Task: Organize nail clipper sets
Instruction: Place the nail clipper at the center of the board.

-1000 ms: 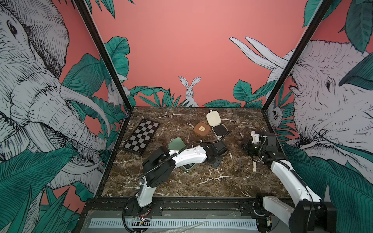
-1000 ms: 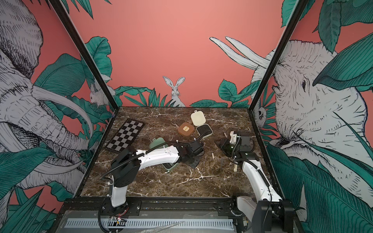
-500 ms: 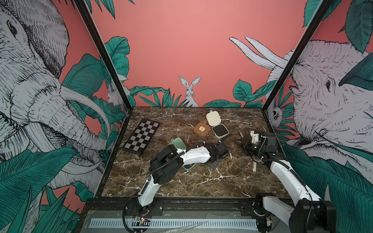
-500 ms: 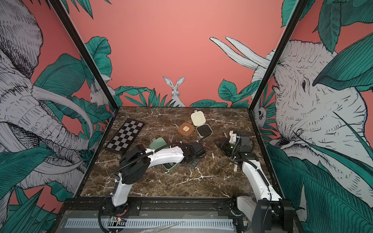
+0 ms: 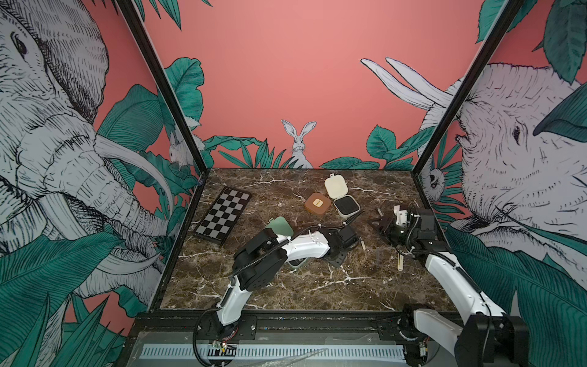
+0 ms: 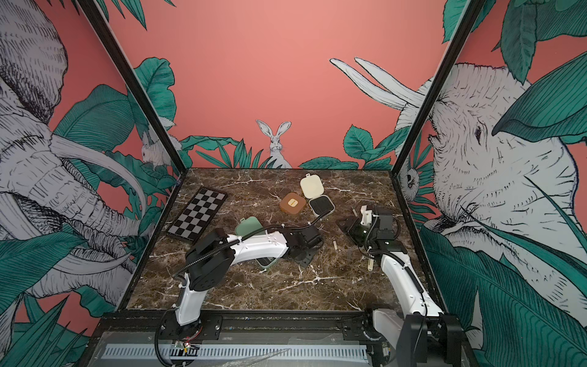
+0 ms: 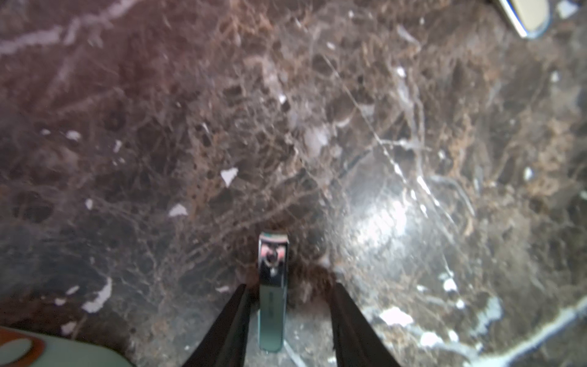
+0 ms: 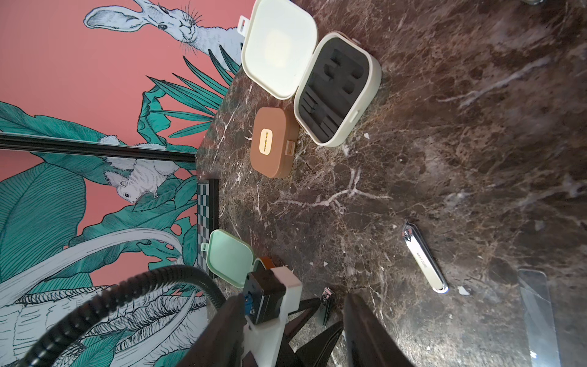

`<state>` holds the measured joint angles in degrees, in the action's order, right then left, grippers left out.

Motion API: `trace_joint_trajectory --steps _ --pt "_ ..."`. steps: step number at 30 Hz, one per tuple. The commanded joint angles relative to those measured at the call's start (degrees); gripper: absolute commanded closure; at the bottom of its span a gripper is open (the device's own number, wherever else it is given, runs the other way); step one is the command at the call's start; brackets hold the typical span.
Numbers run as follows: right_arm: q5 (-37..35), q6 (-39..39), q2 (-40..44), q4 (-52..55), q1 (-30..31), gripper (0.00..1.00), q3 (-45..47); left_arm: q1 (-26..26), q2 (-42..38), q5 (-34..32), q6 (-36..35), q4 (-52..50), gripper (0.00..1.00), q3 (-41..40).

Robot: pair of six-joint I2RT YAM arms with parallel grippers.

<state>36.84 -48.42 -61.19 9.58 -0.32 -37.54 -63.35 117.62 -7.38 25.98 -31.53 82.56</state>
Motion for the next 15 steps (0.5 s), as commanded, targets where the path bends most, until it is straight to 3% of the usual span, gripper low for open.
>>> trace_joint_trajectory --steps 1,5,11,15 --pt "0.10 -0.36 0.49 -1.49 0.30 0.48 -0.26 -0.46 -5.03 4.36 2.96 -0.64 0.57 -2.50" --pt "-0.79 0.25 1.07 -0.63 0.82 0.48 -0.44 -0.45 -8.09 7.89 4.58 0.50 0.58 -4.76" --pt "-1.76 1.09 -0.62 -0.45 2.33 0.50 -1.16 -0.45 -10.53 15.63 5.81 15.90 0.57 -10.81" --pt "-5.36 4.84 -2.11 5.07 5.14 0.54 -4.00 -0.46 -14.80 13.54 4.65 16.76 0.57 -11.13"
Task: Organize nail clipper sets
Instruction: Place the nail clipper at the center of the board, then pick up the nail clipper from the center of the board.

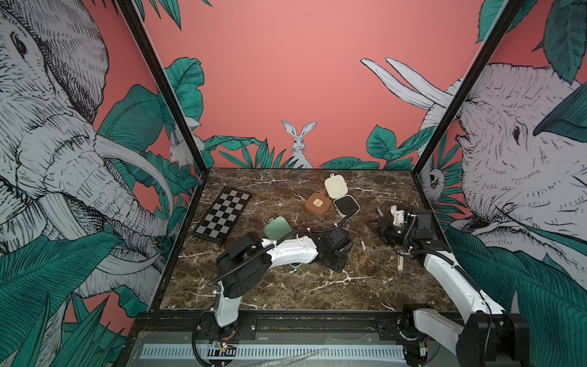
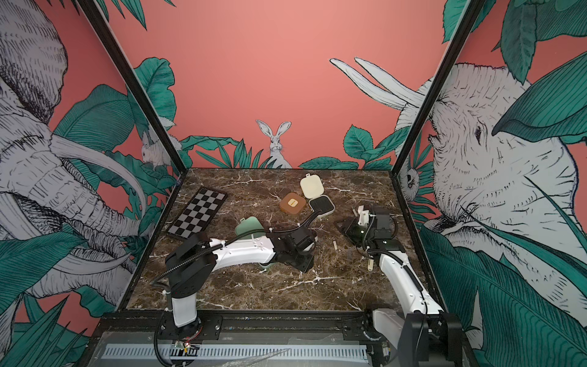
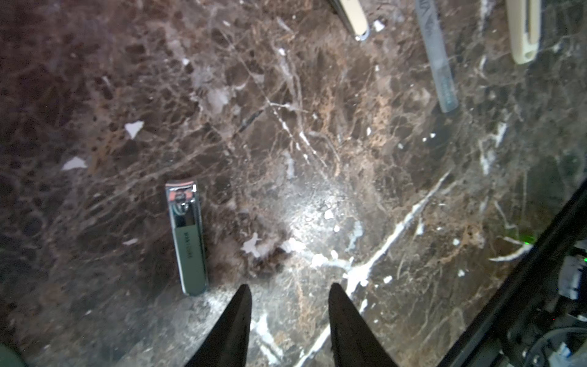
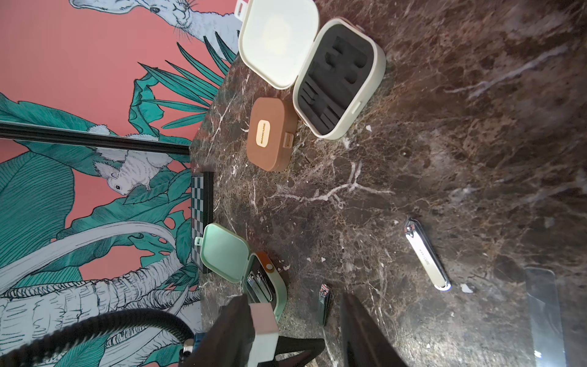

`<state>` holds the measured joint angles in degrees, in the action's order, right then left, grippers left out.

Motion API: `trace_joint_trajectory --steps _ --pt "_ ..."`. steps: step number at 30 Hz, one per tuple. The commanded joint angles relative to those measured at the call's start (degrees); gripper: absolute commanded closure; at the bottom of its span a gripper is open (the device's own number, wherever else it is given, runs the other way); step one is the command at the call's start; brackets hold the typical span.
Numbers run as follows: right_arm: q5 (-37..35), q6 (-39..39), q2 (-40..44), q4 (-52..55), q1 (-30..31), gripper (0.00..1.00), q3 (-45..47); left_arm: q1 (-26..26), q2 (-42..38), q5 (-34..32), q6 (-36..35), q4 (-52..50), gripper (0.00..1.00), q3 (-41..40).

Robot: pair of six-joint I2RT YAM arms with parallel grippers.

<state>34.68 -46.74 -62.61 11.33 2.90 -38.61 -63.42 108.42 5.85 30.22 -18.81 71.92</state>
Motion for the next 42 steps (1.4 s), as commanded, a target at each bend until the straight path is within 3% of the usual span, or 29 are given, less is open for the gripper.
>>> trace_joint_trajectory --steps 1,4,8,14,19,23,31,42 --pt "-5.42 4.68 -1.27 6.15 3.55 0.56 -4.36 -0.38 -8.00 -1.48 -0.33 2.88 0.57 -0.61" --pt "-10.70 6.39 -3.34 12.46 8.92 0.59 -8.05 0.90 -16.10 -7.42 -2.10 -2.09 0.56 -1.58" --pt "-19.45 6.07 -6.09 17.95 20.78 0.60 -10.95 9.56 -27.91 -11.49 -1.59 -6.67 0.54 -7.35" --pt "-30.38 2.93 -14.27 21.61 35.47 0.55 -14.65 29.80 -37.29 -5.95 -2.77 -7.03 0.49 -15.82" --pt "-32.34 2.45 -25.49 23.18 39.45 0.54 -19.69 37.95 -36.86 -2.06 -5.67 -6.18 0.50 -17.29" --pt "-33.28 1.80 -32.12 24.05 40.24 0.53 -22.70 40.45 -36.78 0.77 -5.78 -3.50 0.51 -19.47" --pt "-33.97 0.86 -37.71 25.40 40.26 0.55 -24.85 41.59 -36.34 3.41 -5.89 -0.67 0.52 -21.87" --pt "-33.69 4.43 -43.90 27.40 40.26 0.75 -30.00 42.85 -36.17 5.05 -6.00 0.09 0.52 -22.06"
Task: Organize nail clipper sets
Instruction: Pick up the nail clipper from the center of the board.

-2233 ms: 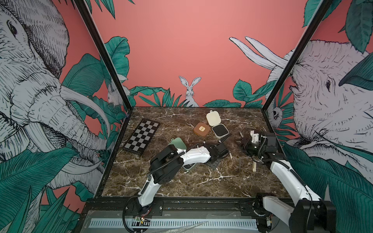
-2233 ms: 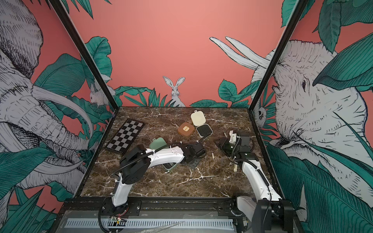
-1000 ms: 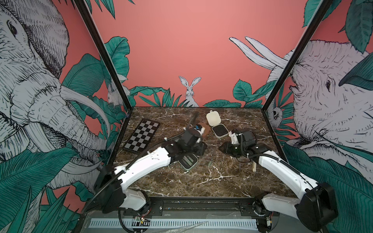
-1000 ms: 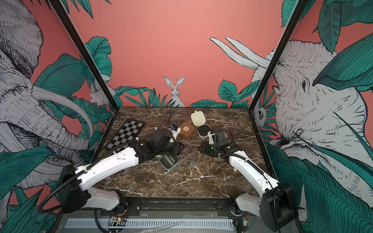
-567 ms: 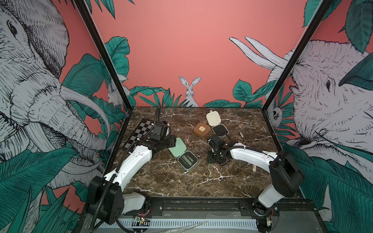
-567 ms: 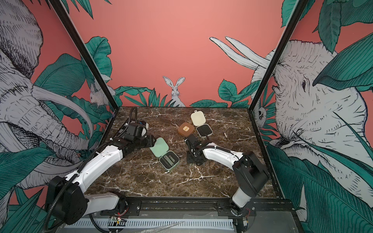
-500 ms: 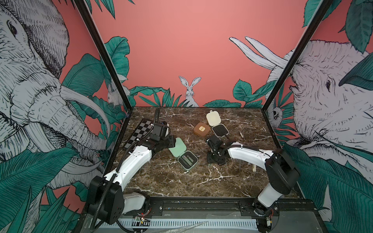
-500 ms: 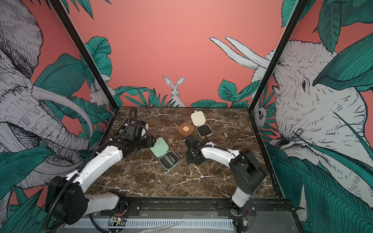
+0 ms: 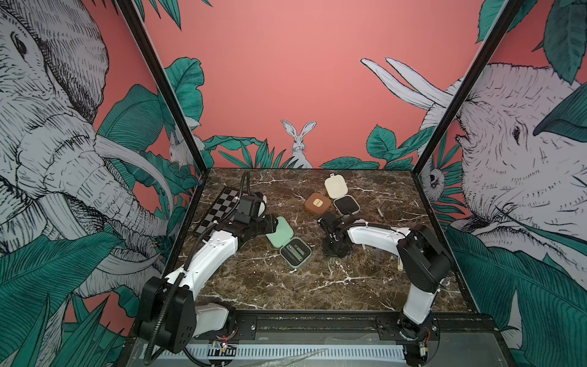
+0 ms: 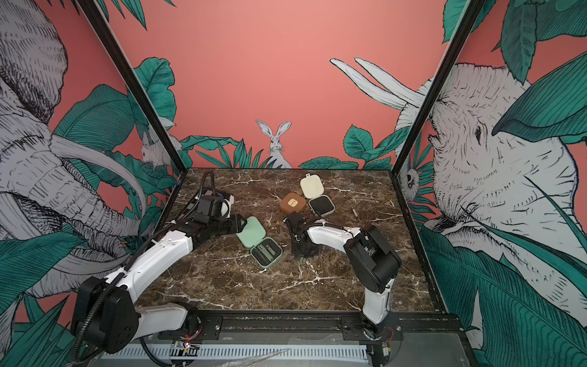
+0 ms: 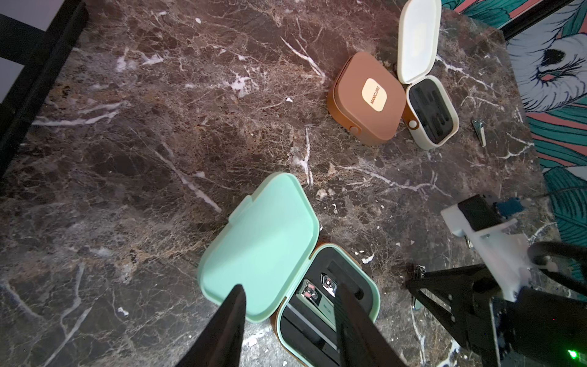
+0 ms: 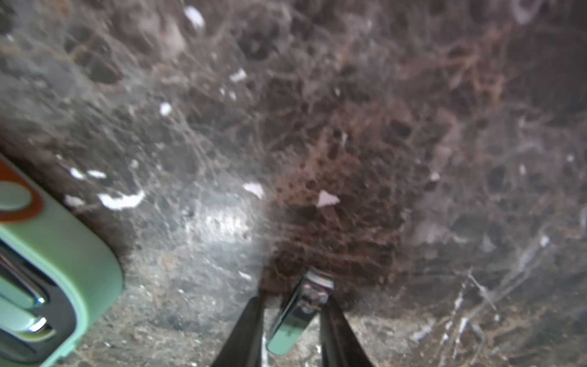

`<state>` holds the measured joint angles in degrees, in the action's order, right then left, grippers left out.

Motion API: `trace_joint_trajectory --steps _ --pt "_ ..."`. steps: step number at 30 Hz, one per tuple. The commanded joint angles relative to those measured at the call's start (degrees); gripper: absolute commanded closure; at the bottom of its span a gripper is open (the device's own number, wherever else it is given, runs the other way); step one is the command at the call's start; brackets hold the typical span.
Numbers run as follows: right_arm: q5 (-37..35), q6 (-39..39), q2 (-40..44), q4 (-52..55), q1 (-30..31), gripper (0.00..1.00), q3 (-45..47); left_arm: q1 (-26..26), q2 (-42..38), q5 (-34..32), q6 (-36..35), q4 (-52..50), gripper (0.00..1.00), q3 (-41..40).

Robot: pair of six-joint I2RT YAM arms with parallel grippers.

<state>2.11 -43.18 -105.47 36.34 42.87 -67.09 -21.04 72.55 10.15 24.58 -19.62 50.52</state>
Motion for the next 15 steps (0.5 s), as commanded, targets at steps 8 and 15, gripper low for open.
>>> trace_joint_trajectory --steps 8,15 --pt "-1.48 5.84 -2.36 5.72 0.24 0.82 -3.92 0.65 0.09 1.40 0.16 1.62 0.53 -1.56" --pt "-2.47 8.57 -2.39 9.12 0.26 0.70 -6.46 0.63 0.49 1.81 0.76 2.31 0.54 -2.19"
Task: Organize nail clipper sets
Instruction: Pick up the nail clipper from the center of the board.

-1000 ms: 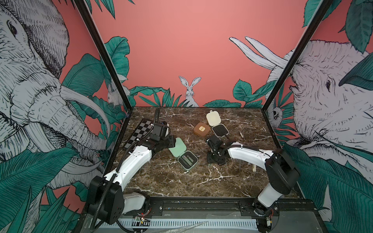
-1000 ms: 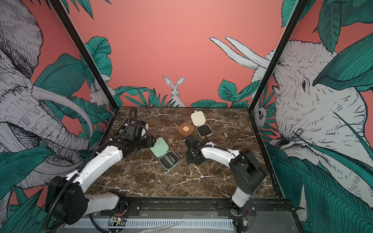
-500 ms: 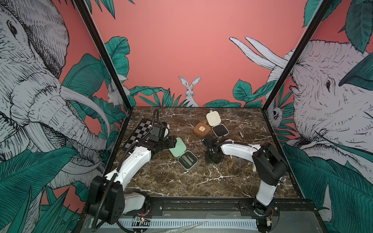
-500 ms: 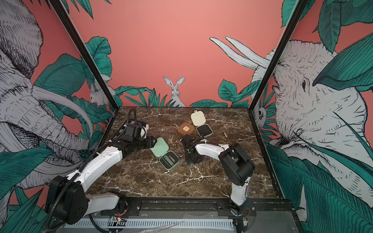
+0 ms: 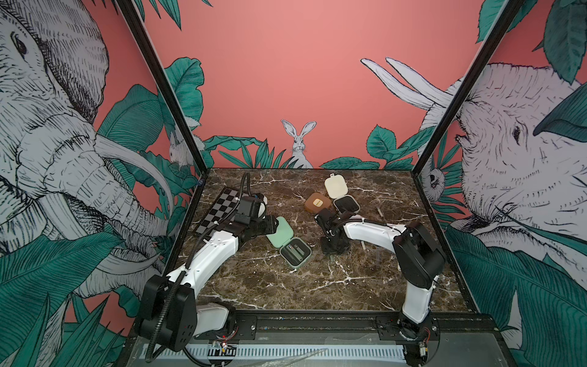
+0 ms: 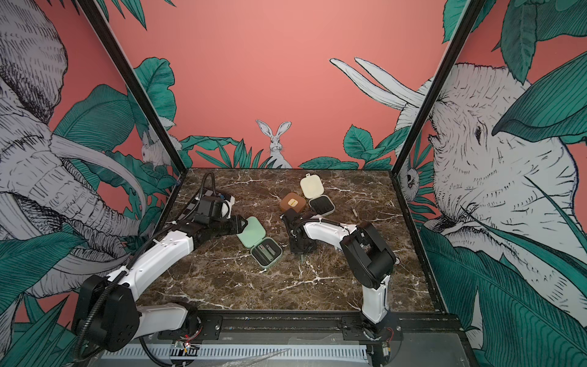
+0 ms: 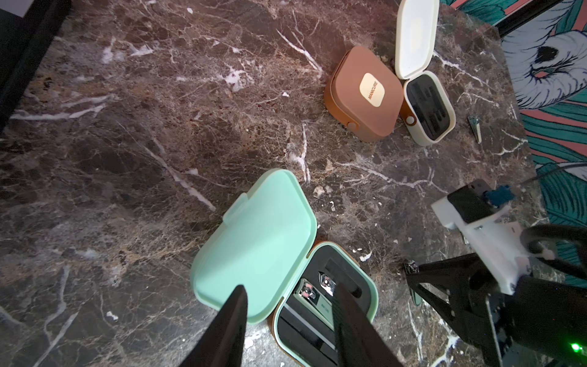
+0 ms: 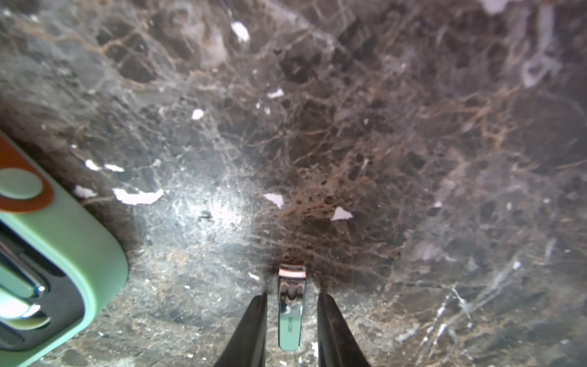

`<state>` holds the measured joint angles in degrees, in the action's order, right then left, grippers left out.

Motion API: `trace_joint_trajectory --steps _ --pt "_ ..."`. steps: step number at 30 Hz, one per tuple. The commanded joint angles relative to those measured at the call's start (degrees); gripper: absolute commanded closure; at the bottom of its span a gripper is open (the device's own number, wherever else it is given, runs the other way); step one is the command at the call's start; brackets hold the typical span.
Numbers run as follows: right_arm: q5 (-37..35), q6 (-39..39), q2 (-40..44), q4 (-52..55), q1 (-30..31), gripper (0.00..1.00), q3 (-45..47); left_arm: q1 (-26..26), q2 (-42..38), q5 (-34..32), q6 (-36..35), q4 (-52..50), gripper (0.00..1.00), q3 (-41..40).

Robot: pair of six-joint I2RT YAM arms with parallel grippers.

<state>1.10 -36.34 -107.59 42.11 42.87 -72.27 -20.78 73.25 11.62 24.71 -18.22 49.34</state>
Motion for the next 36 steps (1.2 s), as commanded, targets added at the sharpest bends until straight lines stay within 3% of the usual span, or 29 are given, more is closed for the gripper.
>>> trace_joint_trajectory --steps 1,21,26,30,36 --pt "-1.24 2.00 -0.34 3.33 0.28 0.71 -1.34 0.34 -0.20 0.34 0.68 0.95 0.54 -1.09" --pt "1.43 4.47 -2.18 1.95 -0.86 0.75 -2.28 1.32 -2.21 0.16 0.13 -1.82 0.55 -0.48" --pt "1.88 6.02 -2.03 3.16 -0.79 0.87 -4.72 1.74 -2.07 0.51 0.11 -1.95 0.55 -0.66" --pt "3.01 9.64 -0.79 3.36 -0.74 0.90 -7.82 4.04 -2.07 1.72 0.40 -2.42 0.55 -1.27" --pt "5.78 20.99 -3.69 4.34 1.40 0.91 -16.60 8.96 -1.90 4.44 1.18 -1.30 0.53 -2.04"
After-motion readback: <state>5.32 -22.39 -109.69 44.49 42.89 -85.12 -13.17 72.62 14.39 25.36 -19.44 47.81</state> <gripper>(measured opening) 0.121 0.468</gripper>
